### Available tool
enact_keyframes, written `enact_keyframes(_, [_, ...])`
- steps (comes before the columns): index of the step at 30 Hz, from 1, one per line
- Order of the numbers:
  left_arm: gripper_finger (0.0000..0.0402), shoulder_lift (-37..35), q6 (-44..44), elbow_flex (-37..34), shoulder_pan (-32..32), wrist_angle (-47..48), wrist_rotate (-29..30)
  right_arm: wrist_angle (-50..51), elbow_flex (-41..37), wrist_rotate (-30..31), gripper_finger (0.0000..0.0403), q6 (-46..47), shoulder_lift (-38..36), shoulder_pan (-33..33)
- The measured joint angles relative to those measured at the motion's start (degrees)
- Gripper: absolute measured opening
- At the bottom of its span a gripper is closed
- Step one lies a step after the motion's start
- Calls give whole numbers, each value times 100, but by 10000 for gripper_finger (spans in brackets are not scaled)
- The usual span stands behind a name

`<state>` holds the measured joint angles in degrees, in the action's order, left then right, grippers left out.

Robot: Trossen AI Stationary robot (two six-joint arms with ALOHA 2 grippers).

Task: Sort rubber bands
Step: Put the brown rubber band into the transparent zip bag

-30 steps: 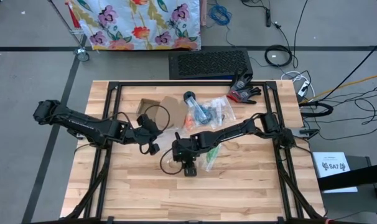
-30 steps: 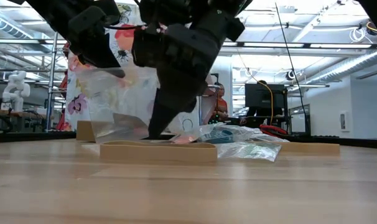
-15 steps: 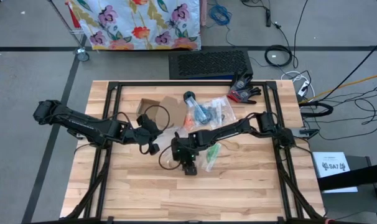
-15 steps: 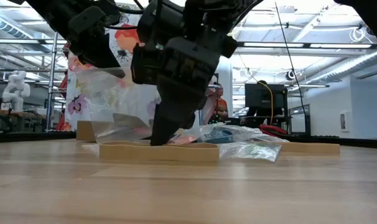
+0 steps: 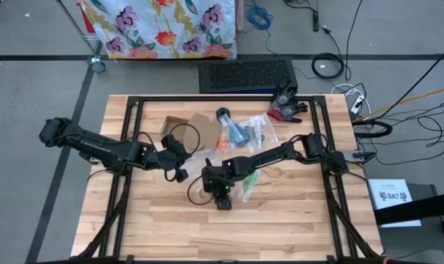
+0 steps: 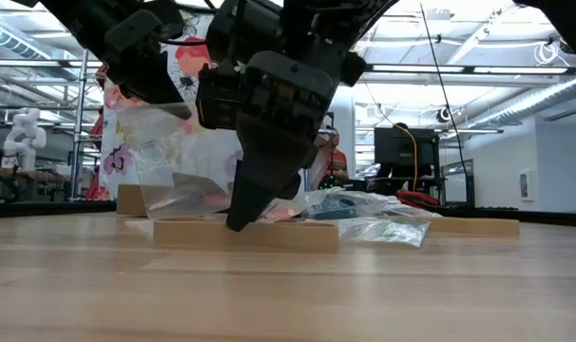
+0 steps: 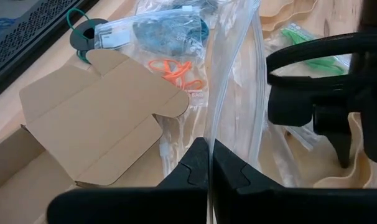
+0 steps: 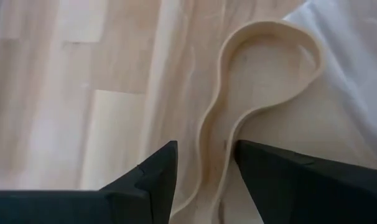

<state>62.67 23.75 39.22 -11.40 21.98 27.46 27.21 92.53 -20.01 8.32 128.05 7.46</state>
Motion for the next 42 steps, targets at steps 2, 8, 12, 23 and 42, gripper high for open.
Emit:
enact_keyframes(2, [0, 0, -2, 0, 0, 0, 0, 93, 17, 514, 157, -26, -4, 76])
enact_keyframes(8, [0, 0, 12, 0, 0, -5, -2, 200, 17, 1720, 55, -356, -11, 354])
enact_keyframes(12, [0, 0, 115, 0, 0, -2, -7, 232, 1, 2407, 10, -469, -76, 560])
enact_keyframes(23, [0, 0, 297, 0, 2, -3, -216, 140, -13, 5128, 1, -1007, -1417, 643])
enact_keyframes(42, [0, 2, 297, 0, 0, -573, -673, -2349, -11, 4235, 0, -2609, -1420, -16])
